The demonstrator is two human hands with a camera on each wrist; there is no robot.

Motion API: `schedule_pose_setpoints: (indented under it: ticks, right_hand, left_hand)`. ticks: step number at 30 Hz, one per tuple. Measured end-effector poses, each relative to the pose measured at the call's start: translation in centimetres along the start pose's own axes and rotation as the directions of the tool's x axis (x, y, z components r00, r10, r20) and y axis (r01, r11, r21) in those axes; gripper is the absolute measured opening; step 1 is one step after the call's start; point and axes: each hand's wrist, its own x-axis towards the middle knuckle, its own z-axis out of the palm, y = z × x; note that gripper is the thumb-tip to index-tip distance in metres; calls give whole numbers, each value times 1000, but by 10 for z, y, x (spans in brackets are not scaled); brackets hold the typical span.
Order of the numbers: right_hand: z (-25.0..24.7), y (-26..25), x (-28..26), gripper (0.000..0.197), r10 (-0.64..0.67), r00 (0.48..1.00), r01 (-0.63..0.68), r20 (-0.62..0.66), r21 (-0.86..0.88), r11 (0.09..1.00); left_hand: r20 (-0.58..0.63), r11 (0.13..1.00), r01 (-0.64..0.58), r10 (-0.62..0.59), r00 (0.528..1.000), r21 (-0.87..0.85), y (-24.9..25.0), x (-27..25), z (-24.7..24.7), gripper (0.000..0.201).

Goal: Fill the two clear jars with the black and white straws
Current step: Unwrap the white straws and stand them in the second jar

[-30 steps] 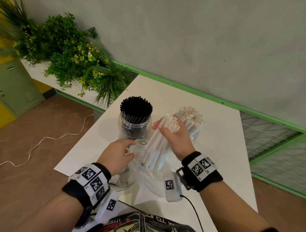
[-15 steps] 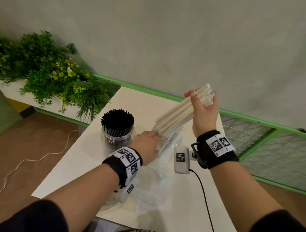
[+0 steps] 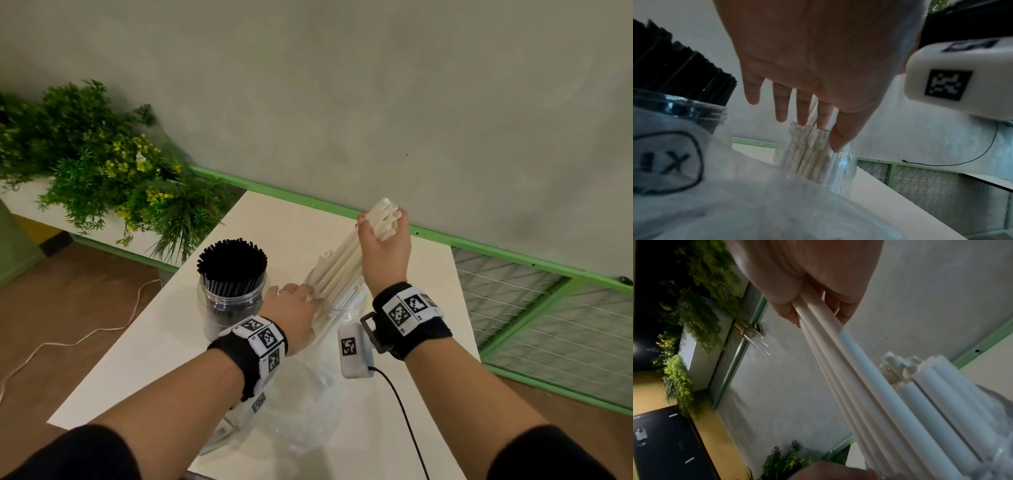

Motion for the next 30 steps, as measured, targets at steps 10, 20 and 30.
schedule_pose_setpoints:
  ticks: [10,20,30]
  right_hand:
    - [-13,33,7,46,217,906,-80,364,-357,931]
    - [-78,69,2,111,431,743,-113,512,-539,835]
    - [-46,114,-11,90,433,775,-250,461,-406,879]
  left_hand:
    - [112,997,18,-9,994,-80,-4,4,-8,60]
    - [124,750,253,-225,966,-611,-14,37,-16,76]
    - [234,524,262,-122,965,-810,-16,88,-6,112]
